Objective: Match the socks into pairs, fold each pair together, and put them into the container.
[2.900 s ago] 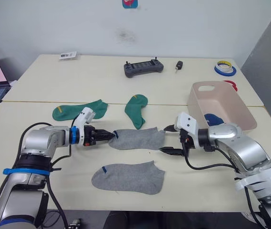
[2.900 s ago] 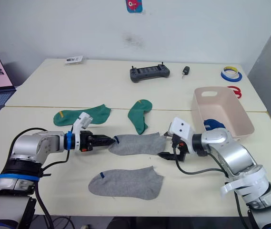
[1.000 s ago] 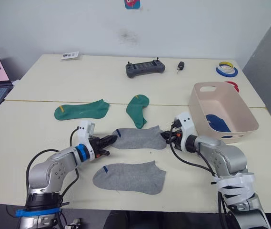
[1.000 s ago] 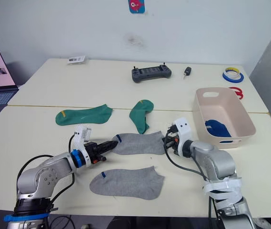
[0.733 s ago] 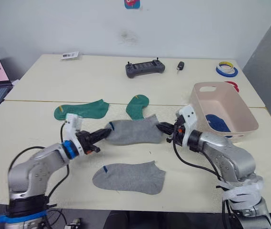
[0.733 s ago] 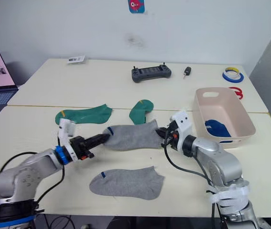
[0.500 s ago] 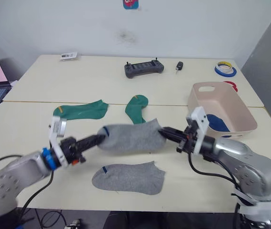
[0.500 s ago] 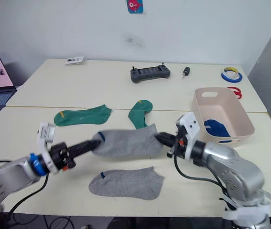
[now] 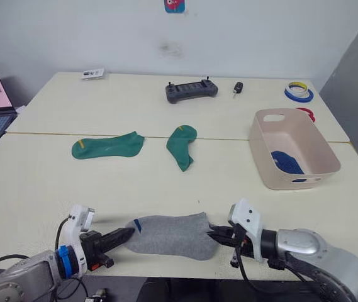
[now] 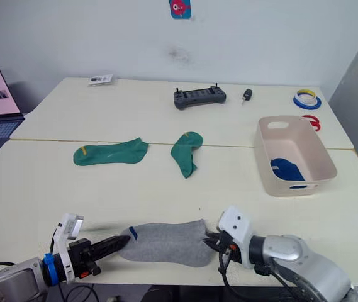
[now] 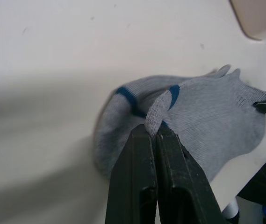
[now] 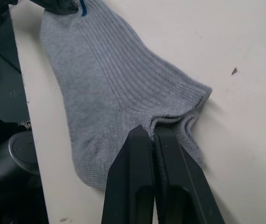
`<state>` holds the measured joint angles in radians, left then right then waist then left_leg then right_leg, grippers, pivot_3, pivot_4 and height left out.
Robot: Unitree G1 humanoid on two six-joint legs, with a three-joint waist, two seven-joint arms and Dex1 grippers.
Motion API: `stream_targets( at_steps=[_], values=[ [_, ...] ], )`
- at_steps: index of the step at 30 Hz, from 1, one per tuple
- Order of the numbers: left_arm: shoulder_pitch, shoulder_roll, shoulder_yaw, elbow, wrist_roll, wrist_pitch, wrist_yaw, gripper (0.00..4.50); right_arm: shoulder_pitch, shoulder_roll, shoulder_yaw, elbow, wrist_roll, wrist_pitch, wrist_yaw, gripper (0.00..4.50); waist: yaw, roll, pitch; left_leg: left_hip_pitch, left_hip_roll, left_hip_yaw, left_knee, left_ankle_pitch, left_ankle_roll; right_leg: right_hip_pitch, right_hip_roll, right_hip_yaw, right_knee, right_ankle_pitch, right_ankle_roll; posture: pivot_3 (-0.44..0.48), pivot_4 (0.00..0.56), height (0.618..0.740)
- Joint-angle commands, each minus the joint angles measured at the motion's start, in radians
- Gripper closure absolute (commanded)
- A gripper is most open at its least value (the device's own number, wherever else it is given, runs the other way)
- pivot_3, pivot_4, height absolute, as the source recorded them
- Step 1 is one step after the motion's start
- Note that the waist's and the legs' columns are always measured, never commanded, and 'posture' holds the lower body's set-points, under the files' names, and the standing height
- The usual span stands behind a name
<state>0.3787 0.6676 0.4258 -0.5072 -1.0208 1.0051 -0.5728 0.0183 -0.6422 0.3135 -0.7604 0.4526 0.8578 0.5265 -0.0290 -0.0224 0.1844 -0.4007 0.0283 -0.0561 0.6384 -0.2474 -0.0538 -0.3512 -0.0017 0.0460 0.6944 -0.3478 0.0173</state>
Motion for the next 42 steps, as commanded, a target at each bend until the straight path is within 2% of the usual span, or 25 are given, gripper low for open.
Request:
stream_targets(
  at_steps=[1, 16, 22, 24, 25, 28, 33, 37, 42],
  values=[
    [-0.025, -0.002, -0.026, 0.018, 0.055, -0.054, -0.01, 4.5, 0.004, 0.009, 0.014, 0.023, -0.047, -0.076, 0.002, 4.48, 0.0, 0.0, 0.0, 0.0, 0.0, 0.0, 0.0, 0.0, 0.0, 0.0, 0.0, 0.0, 0.0, 0.0, 0.0, 0.0, 0.15, 0.74],
    [-0.09, -0.054, -0.095, 0.066, 0.128, -0.084, 0.035, 4.5, -0.045, 0.044, 0.031, 0.151, -0.152, -0.169, 0.032, 4.48, 0.001, 0.0, 0.0, 0.001, 0.0, -0.001, 0.0, 0.0, 0.0, 0.001, 0.0, 0.0, 0.0, 0.001, -0.001, 0.0, 0.15, 0.74],
    [-0.056, -0.049, -0.104, 0.047, 0.162, -0.112, 0.018, 4.5, -0.065, 0.054, 0.018, 0.151, -0.138, -0.135, 0.052, 4.48, 0.0, 0.0, 0.0, 0.001, 0.0, -0.001, 0.0, 0.0, 0.0, 0.002, 0.0, -0.001, 0.0, 0.001, -0.001, 0.0, 0.15, 0.74],
    [-0.051, -0.067, -0.088, 0.045, 0.135, -0.109, 0.027, 4.5, -0.071, 0.061, 0.011, 0.15, -0.13, -0.129, 0.054, 4.48, 0.0, 0.0, 0.0, 0.001, 0.0, -0.001, 0.0, 0.0, 0.0, 0.002, 0.0, -0.001, 0.0, 0.001, -0.001, 0.0, 0.15, 0.74],
    [-0.047, -0.068, -0.082, 0.044, 0.127, -0.1, 0.033, 4.5, -0.072, 0.063, 0.007, 0.147, -0.126, -0.127, 0.056, 4.02, 0.0, 0.0, 0.0, 0.001, 0.0, -0.001, 0.0, 0.0, 0.0, 0.002, 0.0, 0.0, 0.0, 0.001, -0.001, 0.0, 0.15, 0.74],
    [-0.012, -0.059, -0.075, 0.028, 0.145, -0.12, 0.018, 3.87, -0.071, 0.061, -0.009, 0.139, -0.121, -0.12, 0.057, 3.18, 0.0, 0.0, -0.001, 0.001, 0.0, -0.001, 0.0, 0.0, 0.0, 0.002, 0.0, -0.001, 0.0, 0.001, -0.001, 0.0, 0.15, 0.74],
    [0.061, -0.073, -0.026, -0.001, 0.187, -0.191, 0.033, 2.46, -0.065, 0.052, -0.073, 0.099, -0.08, -0.11, 0.067, 1.47, -0.002, 0.0, -0.001, 0.001, 0.0, -0.001, -0.001, 0.0, 0.0, 0.002, 0.0, 0.0, 0.0, 0.001, -0.001, 0.0, 0.15, 0.74],
    [0.099, -0.052, 0.045, -0.021, 0.172, -0.218, 0.013, 2.41, -0.075, 0.022, -0.15, 0.049, -0.008, -0.097, 0.119, 0.05, -0.002, 0.0, -0.001, 0.001, 0.0, -0.001, -0.002, 0.0, 0.0, 0.001, 0.0, -0.001, 0.0, 0.0, -0.001, 0.0, 0.15, 0.74],
    [0.068, 0.0, 0.141, -0.033, 0.133, -0.252, -0.056, 2.41, -0.124, -0.017, -0.156, 0.037, 0.022, -0.125, 0.18, 0.05, -0.001, 0.0, 0.0, 0.001, 0.0, -0.001, -0.002, 0.0, 0.0, 0.001, 0.0, -0.001, -0.001, 0.0, -0.001, 0.0, 0.15, 0.74]
  ],
)
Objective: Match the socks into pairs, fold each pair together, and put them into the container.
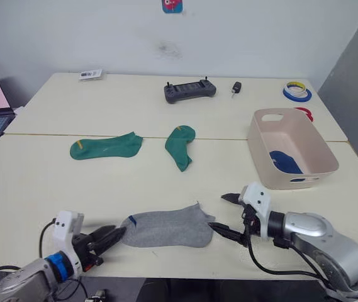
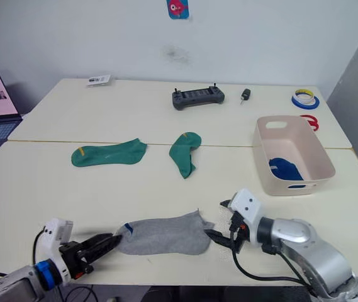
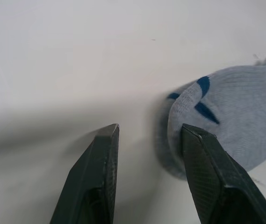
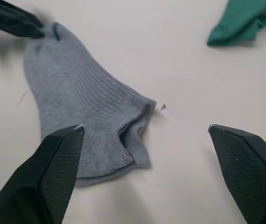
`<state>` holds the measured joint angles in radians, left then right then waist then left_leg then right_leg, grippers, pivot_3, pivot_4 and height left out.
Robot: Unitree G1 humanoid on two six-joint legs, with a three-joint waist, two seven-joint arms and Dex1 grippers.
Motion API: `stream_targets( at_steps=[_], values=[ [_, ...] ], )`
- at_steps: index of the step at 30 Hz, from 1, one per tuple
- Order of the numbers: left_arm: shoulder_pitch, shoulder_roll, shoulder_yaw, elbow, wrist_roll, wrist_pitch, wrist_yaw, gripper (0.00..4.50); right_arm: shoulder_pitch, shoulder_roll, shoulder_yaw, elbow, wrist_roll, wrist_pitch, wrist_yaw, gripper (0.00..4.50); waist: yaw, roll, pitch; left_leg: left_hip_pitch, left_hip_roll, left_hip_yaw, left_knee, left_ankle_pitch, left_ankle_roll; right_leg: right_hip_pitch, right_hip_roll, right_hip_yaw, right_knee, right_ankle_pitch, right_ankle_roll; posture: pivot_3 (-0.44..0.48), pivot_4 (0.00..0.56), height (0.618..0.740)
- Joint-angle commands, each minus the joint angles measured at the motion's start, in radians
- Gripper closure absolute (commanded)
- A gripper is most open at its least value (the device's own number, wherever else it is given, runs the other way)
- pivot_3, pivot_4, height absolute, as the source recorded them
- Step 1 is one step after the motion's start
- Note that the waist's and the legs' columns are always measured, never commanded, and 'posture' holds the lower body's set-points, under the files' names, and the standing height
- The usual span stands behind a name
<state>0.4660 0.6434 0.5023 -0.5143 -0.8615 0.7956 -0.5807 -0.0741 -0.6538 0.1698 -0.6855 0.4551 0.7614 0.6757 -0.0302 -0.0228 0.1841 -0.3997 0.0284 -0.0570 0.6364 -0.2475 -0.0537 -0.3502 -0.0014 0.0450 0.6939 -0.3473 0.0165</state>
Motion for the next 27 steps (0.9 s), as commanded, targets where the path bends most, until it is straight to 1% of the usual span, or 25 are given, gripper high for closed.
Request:
stream_targets(
  at_steps=[1, 3, 4, 6, 7, 8, 10, 12, 13, 16, 18, 22, 24, 27],
  values=[
    [-0.028, 0.031, 0.069, -0.029, -0.026, -0.053, -0.065, 2.6, -0.041, -0.003, -0.006, -0.036, 0.02, -0.034, 0.034, 0.01, 0.0, 0.0, 0.0, 0.0, 0.0, 0.0, 0.0, 0.0, 0.0, 0.0, 0.0, 0.0, 0.0, 0.0, 0.0, 0.0, 0.15, 0.74],
    [-0.052, 0.061, 0.073, -0.03, -0.042, -0.038, -0.091, 2.99, -0.063, 0.008, 0.006, -0.033, 0.027, -0.031, 0.037, 0.0, 0.0, 0.0, 0.0, 0.0, 0.0, 0.001, 0.0, 0.0, 0.0, 0.0, 0.0, 0.0, -0.001, 0.0, 0.0, 0.0, 0.15, 0.74],
    [-0.064, 0.077, 0.071, -0.036, -0.046, -0.034, -0.107, 3.33, -0.073, 0.013, 0.015, -0.029, 0.027, -0.033, 0.041, 0.37, 0.0, 0.0, 0.0, 0.0, 0.0, 0.0, 0.0, 0.0, 0.0, 0.0, 0.0, 0.0, -0.001, 0.0, 0.0, 0.0, 0.15, 0.74],
    [-0.074, 0.113, 0.065, -0.049, -0.063, -0.019, -0.143, 3.95, -0.091, 0.019, 0.034, -0.021, 0.026, -0.036, 0.052, 0.92, 0.0, 0.0, 0.0, 0.0, 0.0, 0.0, 0.0, 0.0, 0.0, 0.0, 0.0, 0.0, -0.001, 0.0, 0.0, 0.0, 0.15, 0.74],
    [-0.073, 0.133, 0.054, -0.061, -0.051, -0.031, -0.174, 4.27, -0.103, 0.027, 0.047, -0.015, 0.023, -0.038, 0.056, 1.3, 0.0, 0.0, 0.0, 0.0, 0.0, 0.0, 0.0, 0.0, 0.0, 0.0, 0.0, 0.0, -0.001, 0.0, 0.0, 0.0, 0.15, 0.74],
    [-0.071, 0.153, 0.041, -0.073, -0.041, -0.04, -0.204, 4.5, -0.114, 0.034, 0.061, -0.009, 0.02, -0.04, 0.061, 1.66, 0.0, 0.0, 0.0, 0.0, 0.0, 0.0, 0.0, 0.0, 0.0, 0.0, 0.0, 0.0, -0.001, 0.0, 0.0, 0.0, 0.15, 0.74],
    [-0.087, 0.194, -0.02, -0.1, 0.016, -0.083, -0.257, 4.5, -0.144, 0.056, 0.12, 0.018, -0.01, -0.051, 0.065, 2.43, -0.001, 0.0, 0.0, 0.0, 0.0, 0.0, 0.0, 0.0, 0.0, 0.0, 0.0, 0.0, -0.001, 0.0, 0.0, 0.0, 0.15, 0.74],
    [-0.131, 0.229, -0.113, -0.118, 0.072, -0.121, -0.296, 4.5, -0.17, 0.079, 0.207, 0.073, -0.072, -0.081, 0.067, 3.17, -0.001, 0.0, 0.0, 0.0, 0.0, 0.001, -0.001, 0.0, 0.0, 0.0, 0.0, 0.0, -0.001, 0.0, 0.0, 0.0, 0.15, 0.74],
    [-0.162, 0.242, -0.169, -0.111, 0.108, -0.143, -0.315, 4.5, -0.184, 0.089, 0.254, 0.112, -0.11, -0.106, 0.071, 3.47, -0.001, 0.0, 0.0, 0.0, 0.0, 0.0, -0.001, 0.0, 0.0, 0.0, 0.0, 0.0, -0.001, 0.0, 0.0, 0.0, 0.15, 0.74],
    [-0.234, 0.253, -0.284, -0.047, 0.194, -0.193, -0.348, 4.5, -0.217, 0.135, 0.331, 0.206, -0.18, -0.162, 0.072, 4.47, 0.0, 0.0, 0.0, 0.0, -0.001, 0.001, -0.001, 0.0, 0.0, 0.0, 0.0, 0.0, -0.002, 0.0, 0.0, 0.0, 0.15, 0.74],
    [-0.269, 0.263, -0.35, 0.016, 0.264, -0.232, -0.375, 4.5, -0.233, 0.159, 0.368, 0.251, -0.212, -0.192, 0.084, 4.47, 0.0, 0.0, 0.0, 0.0, 0.0, 0.001, -0.001, 0.0, 0.0, -0.001, 0.0, 0.0, -0.001, 0.0, 0.0, 0.0, 0.15, 0.74],
    [-0.327, 0.26, -0.425, 0.136, 0.365, -0.296, -0.396, 4.5, -0.245, 0.184, 0.411, 0.309, -0.262, -0.216, 0.097, 4.47, -0.002, 0.0, 0.0, 0.0, 0.0, 0.002, -0.002, 0.0, 0.0, -0.002, 0.0, 0.0, -0.001, 0.0, 0.0, 0.0, 0.15, 0.74],
    [-0.352, 0.259, -0.462, 0.205, 0.417, -0.318, -0.4, 4.5, -0.233, 0.151, 0.407, 0.329, -0.289, -0.223, 0.109, 4.47, -0.001, 0.0, 0.0, -0.001, 0.0, 0.001, -0.003, 0.0, 0.0, -0.002, 0.0, 0.0, -0.001, 0.0, 0.0, 0.0, 0.15, 0.74],
    [-0.364, 0.254, -0.488, 0.255, 0.455, -0.347, -0.409, 4.5, -0.22, 0.104, 0.378, 0.343, -0.303, -0.237, 0.134, 4.47, 0.0, 0.0, 0.0, 0.0, 0.0, 0.002, -0.002, 0.0, 0.0, -0.002, 0.0, -0.001, -0.001, 0.0, 0.0, 0.0, 0.15, 0.74]
  ],
)
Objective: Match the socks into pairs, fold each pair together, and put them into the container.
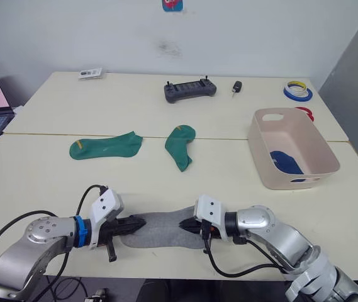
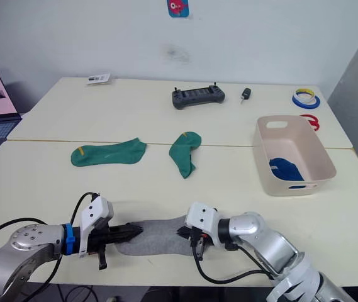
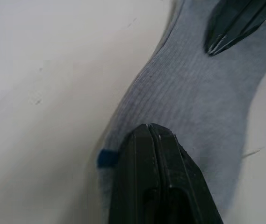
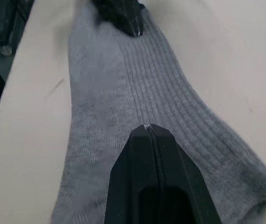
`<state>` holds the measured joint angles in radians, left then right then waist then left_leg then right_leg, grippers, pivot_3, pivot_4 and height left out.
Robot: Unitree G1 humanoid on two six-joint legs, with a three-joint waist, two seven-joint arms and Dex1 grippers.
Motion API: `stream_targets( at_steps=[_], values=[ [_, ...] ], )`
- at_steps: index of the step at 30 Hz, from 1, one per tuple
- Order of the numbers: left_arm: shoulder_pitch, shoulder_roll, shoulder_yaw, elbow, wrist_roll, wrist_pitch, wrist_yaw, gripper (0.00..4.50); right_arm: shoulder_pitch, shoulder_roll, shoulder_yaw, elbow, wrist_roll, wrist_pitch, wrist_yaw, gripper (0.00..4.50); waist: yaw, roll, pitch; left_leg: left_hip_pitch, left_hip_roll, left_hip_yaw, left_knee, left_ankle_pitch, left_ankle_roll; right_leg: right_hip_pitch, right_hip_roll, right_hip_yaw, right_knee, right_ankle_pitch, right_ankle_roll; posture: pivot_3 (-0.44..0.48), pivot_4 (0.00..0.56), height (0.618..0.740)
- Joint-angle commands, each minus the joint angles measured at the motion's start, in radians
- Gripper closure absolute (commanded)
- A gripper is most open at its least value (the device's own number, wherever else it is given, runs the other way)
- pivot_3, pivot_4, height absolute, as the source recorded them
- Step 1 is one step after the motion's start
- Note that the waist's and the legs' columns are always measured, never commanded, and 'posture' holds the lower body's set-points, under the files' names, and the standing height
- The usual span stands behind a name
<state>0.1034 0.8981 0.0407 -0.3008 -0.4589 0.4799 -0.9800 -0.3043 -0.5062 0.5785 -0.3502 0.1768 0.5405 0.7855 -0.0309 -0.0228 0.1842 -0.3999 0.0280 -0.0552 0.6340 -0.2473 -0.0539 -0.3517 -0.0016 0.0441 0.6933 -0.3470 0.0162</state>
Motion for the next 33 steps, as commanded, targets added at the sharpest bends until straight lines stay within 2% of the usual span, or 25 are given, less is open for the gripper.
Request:
stream_targets(
  at_steps=[1, 5, 9, 15, 18, 24, 33],
  values=[
    [0.0, -0.002, -0.031, 0.049, 0.059, -0.038, -0.013, 4.5, 0.01, -0.058, -0.041, 0.012, -0.026, -0.022, 0.032, 4.47, 0.0, 0.0, 0.0, 0.0, 0.0, 0.0, 0.0, 0.0, 0.0, 0.001, 0.0, 0.0, 0.0, 0.0, 0.0, 0.0, 0.15, 0.74],
    [-0.003, -0.015, -0.029, 0.061, 0.064, -0.064, -0.018, 4.5, 0.008, -0.119, -0.095, 0.025, -0.02, -0.057, 0.067, 4.47, 0.001, 0.0, -0.001, 0.001, 0.0, -0.001, 0.0, 0.0, 0.0, 0.002, -0.001, 0.0, 0.001, 0.0, 0.0, 0.0, 0.15, 0.74],
    [-0.004, -0.02, 0.034, 0.014, 0.005, -0.064, -0.032, 4.5, 0.016, -0.135, -0.169, -0.031, 0.054, -0.084, 0.118, 4.47, 0.001, 0.0, 0.0, 0.001, 0.0, -0.001, 0.0, 0.0, 0.0, 0.002, -0.001, 0.0, 0.001, 0.0, 0.0, 0.0, 0.15, 0.74],
    [-0.02, 0.061, 0.078, -0.112, -0.067, -0.015, -0.125, 4.5, 0.005, -0.111, -0.178, -0.133, 0.125, -0.035, 0.159, 4.47, 0.0, 0.0, 0.0, 0.0, 0.001, -0.002, 0.0, 0.0, 0.0, 0.0, 0.0, 0.0, 0.002, 0.0, 0.0, 0.0, 0.15, 0.74],
    [-0.023, 0.078, 0.033, -0.125, -0.035, -0.017, -0.132, 4.5, -0.021, -0.063, -0.113, -0.114, 0.08, -0.032, 0.145, 4.47, 0.0, 0.0, 0.0, 0.0, 0.001, -0.002, 0.0, 0.0, 0.0, 0.001, 0.0, 0.0, 0.003, 0.0, 0.0, 0.0, 0.15, 0.74],
    [-0.019, 0.03, -0.073, -0.016, 0.095, -0.092, -0.103, 4.5, -0.044, -0.018, 0.004, -0.024, -0.042, -0.048, 0.129, 4.47, 0.0, 0.0, 0.0, 0.0, 0.0, -0.001, 0.0, 0.0, 0.0, 0.0, 0.001, 0.0, 0.003, 0.0, 0.0, 0.0, 0.15, 0.74],
    [-0.036, 0.0, -0.14, 0.064, 0.195, -0.181, -0.086, 4.5, -0.034, -0.149, -0.019, -0.006, -0.102, -0.049, 0.191, 4.47, 0.004, 0.005, -0.003, 0.002, -0.001, -0.001, 0.001, 0.0, 0.0, 0.002, -0.001, 0.0, 0.003, 0.0, 0.0, 0.0, 0.15, 0.74]
  ],
)
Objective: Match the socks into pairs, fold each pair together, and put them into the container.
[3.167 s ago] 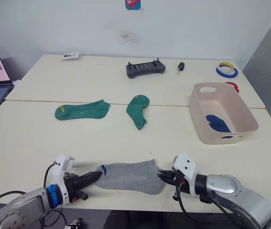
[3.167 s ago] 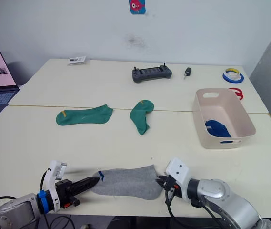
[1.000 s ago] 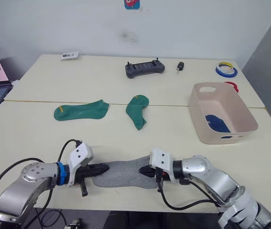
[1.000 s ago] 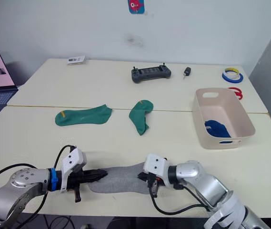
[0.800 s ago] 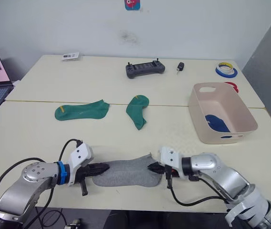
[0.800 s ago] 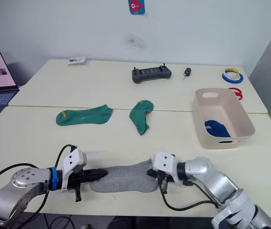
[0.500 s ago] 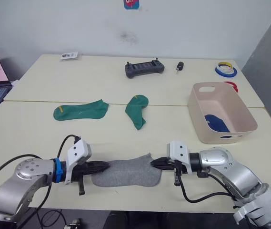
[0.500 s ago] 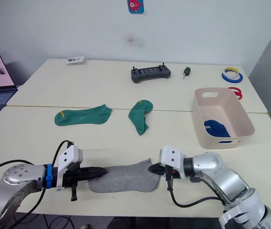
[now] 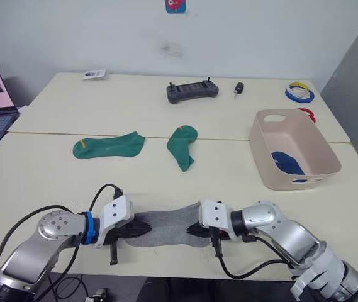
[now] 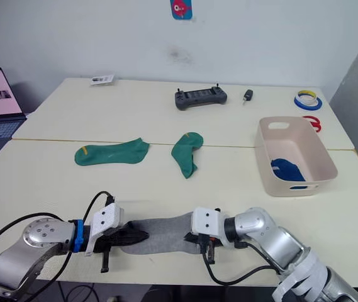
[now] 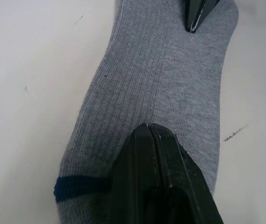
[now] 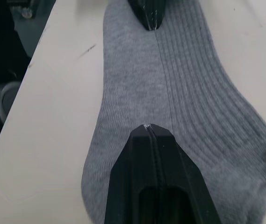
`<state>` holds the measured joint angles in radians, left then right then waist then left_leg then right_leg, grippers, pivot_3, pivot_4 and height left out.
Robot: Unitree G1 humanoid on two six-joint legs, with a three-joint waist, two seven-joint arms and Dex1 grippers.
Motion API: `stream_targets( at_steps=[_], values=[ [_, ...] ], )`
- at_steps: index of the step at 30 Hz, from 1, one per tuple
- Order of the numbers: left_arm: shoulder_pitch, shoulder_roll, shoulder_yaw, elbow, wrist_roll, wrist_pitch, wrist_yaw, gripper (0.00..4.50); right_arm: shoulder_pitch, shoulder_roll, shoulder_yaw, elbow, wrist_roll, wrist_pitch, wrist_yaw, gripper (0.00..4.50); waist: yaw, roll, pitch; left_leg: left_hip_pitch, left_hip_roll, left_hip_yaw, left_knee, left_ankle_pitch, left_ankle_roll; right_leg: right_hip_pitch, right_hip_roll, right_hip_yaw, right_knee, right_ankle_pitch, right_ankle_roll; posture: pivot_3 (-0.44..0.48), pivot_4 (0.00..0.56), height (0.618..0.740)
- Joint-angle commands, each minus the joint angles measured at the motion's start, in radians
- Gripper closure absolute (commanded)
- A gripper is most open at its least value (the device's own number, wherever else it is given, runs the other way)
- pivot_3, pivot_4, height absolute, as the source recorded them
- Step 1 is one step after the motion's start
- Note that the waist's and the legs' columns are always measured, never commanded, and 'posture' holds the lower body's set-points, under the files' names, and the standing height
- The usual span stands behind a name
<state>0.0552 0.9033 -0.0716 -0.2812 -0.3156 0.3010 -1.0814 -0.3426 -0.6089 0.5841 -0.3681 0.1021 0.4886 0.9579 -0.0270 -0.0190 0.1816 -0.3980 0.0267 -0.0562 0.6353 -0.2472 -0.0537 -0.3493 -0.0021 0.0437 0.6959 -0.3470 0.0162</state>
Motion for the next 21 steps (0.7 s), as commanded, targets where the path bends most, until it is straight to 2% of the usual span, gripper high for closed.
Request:
stream_targets(
  at_steps=[1, 5, 11, 13, 17, 21],
  values=[
    [0.012, -0.009, -0.027, 0.046, 0.052, -0.004, 0.016, 4.5, 0.007, -0.058, -0.035, 0.011, -0.028, -0.005, 0.021, 4.47, 0.0, 0.001, -0.001, 0.0, 0.0, 0.0, 0.0, 0.0, 0.0, 0.0, 0.0, 0.0, 0.0, 0.0, 0.0, 0.0, 0.15, 0.74],
    [0.024, -0.011, 0.022, 0.017, 0.006, 0.005, 0.014, 4.5, 0.036, -0.094, -0.098, -0.023, 0.0, -0.036, 0.027, 4.47, 0.0, 0.001, -0.002, 0.001, 0.0, -0.001, 0.0, 0.0, 0.0, 0.001, 0.0, 0.0, 0.0, 0.0, 0.0, 0.0, 0.15, 0.74],
    [0.023, 0.002, 0.147, -0.124, -0.168, 0.135, 0.008, 4.5, 0.096, -0.094, -0.275, -0.153, 0.152, 0.049, 0.015, 4.47, -0.002, -0.001, 0.0, -0.002, 0.002, -0.002, 0.0, 0.0, 0.0, -0.002, 0.001, 0.0, 0.001, 0.0, 0.0, 0.0, 0.15, 0.74],
    [0.021, 0.0, 0.135, -0.12, -0.146, 0.14, 0.016, 4.5, 0.122, -0.095, -0.322, -0.183, 0.196, 0.093, 0.004, 4.47, -0.002, -0.001, 0.0, -0.002, 0.002, -0.002, 0.0, 0.0, 0.0, -0.001, 0.002, 0.0, 0.001, 0.0, 0.0, 0.0, 0.15, 0.74],
    [0.037, -0.014, 0.067, -0.048, -0.054, 0.081, 0.019, 4.5, 0.161, -0.055, -0.405, -0.21, 0.247, 0.17, -0.08, 3.62, -0.002, -0.001, 0.0, -0.001, 0.002, -0.001, 0.0, 0.0, 0.0, -0.001, 0.002, 0.0, 0.001, 0.0, 0.0, 0.0, 0.15, 0.74],
    [0.039, -0.03, 0.016, 0.028, 0.02, 0.004, 0.024, 4.5, 0.213, 0.007, -0.426, -0.242, 0.253, 0.253, -0.202, 2.28, -0.002, -0.001, 0.0, -0.001, 0.002, -0.002, 0.0, 0.0, 0.0, -0.001, 0.002, 0.0, 0.001, 0.0, 0.0, 0.0, 0.15, 0.74]
  ],
)
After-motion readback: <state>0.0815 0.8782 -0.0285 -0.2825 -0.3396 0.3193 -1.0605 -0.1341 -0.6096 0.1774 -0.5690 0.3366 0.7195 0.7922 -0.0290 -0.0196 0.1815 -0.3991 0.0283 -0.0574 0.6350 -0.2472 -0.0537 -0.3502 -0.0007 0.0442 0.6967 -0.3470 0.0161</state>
